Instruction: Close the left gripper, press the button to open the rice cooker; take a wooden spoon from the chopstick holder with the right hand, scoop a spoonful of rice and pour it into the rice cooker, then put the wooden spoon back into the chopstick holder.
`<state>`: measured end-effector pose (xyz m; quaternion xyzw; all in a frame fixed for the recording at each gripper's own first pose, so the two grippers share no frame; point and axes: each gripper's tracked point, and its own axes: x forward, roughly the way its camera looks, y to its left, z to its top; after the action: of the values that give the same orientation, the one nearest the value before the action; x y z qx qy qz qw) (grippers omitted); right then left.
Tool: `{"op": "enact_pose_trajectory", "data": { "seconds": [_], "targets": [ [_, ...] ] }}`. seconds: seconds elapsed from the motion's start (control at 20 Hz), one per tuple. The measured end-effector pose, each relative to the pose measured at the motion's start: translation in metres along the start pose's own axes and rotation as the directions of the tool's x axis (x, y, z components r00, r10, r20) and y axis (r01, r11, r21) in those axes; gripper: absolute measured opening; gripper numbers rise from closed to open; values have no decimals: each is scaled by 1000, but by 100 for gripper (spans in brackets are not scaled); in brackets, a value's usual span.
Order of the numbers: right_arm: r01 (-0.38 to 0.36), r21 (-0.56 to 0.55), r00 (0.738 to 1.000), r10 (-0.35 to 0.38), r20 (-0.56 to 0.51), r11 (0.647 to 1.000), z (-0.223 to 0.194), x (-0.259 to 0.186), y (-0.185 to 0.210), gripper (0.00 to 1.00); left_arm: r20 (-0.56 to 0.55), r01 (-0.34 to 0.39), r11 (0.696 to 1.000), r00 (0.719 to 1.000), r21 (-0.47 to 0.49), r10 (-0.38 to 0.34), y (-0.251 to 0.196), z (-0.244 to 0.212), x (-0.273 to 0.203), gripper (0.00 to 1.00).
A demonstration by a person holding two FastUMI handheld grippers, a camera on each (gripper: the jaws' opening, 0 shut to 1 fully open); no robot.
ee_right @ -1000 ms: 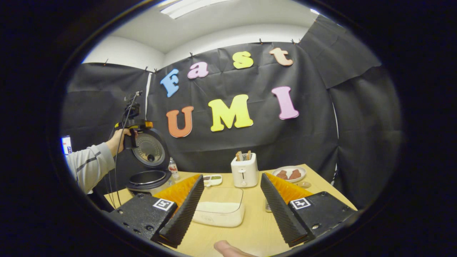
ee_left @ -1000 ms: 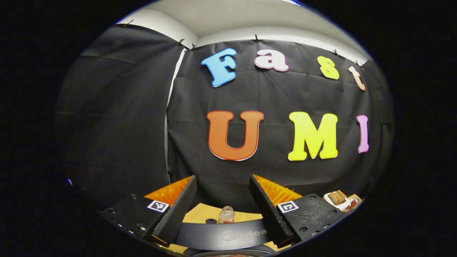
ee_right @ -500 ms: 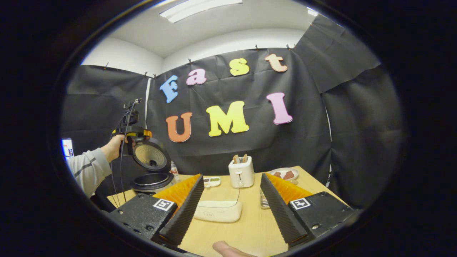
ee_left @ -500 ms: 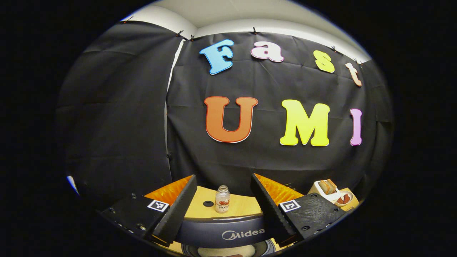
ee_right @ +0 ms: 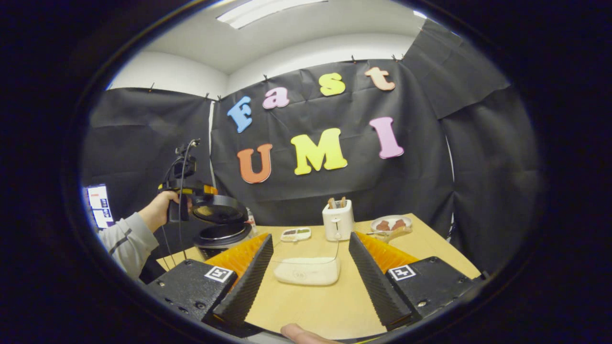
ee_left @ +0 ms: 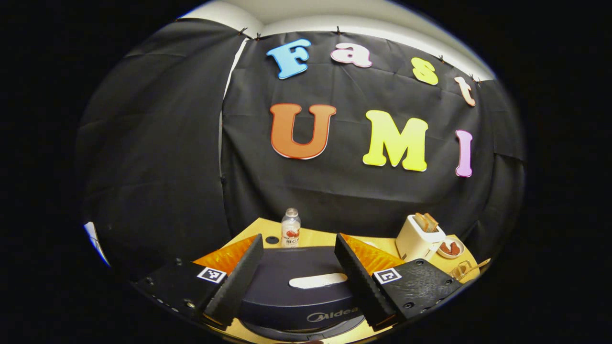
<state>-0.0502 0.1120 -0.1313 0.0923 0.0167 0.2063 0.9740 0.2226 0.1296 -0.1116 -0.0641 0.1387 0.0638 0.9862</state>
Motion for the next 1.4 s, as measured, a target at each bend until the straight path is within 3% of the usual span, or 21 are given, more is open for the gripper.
{"op": "enact_pose_trajectory", "data": {
  "seconds": [0.05, 0.15, 0.25, 0.35, 0.4, 0.55, 0.8, 1.4],
  "targets": [
    [-4, 8, 1000, 4, -8, 1000, -2, -1, 1, 100, -6, 1, 1000, 1000, 6, -1, -4, -9, -3, 92],
    [-2, 10, 1000, 2, -14, 1000, -5, -2, 1, 96, -20, -6, 1000, 1000, 20, 6, -6, -26, -10, 93],
    [12, 5, 999, -11, -33, 1000, -12, -1, -3, 100, -63, -28, 999, 998, 22, 29, -6, -51, -9, 93],
    [22, 13, 998, -21, -53, 1000, -17, -1, -4, 96, -60, -49, 997, 997, 55, 52, -8, -60, -12, 94],
    [25, 16, 998, -24, -59, 1000, -19, -2, -4, 100, -64, -55, 997, 996, 55, 58, -9, -62, -12, 94],
    [45, 24, 996, -43, -78, 999, -24, -4, -4, 100, -92, -56, 998, 994, 43, 60, -11, -67, -16, 94],
    [27, 19, 996, -25, -84, 999, -24, -5, 9, 100, -209, -51, 997, 976, 57, 62, -16, -101, -26, 94],
    [8, -4, 997, -8, -76, 1000, -23, -17, 20, 100, -189, -77, 996, 979, 39, 83, -22, -104, -62, 95]
  ]
}}
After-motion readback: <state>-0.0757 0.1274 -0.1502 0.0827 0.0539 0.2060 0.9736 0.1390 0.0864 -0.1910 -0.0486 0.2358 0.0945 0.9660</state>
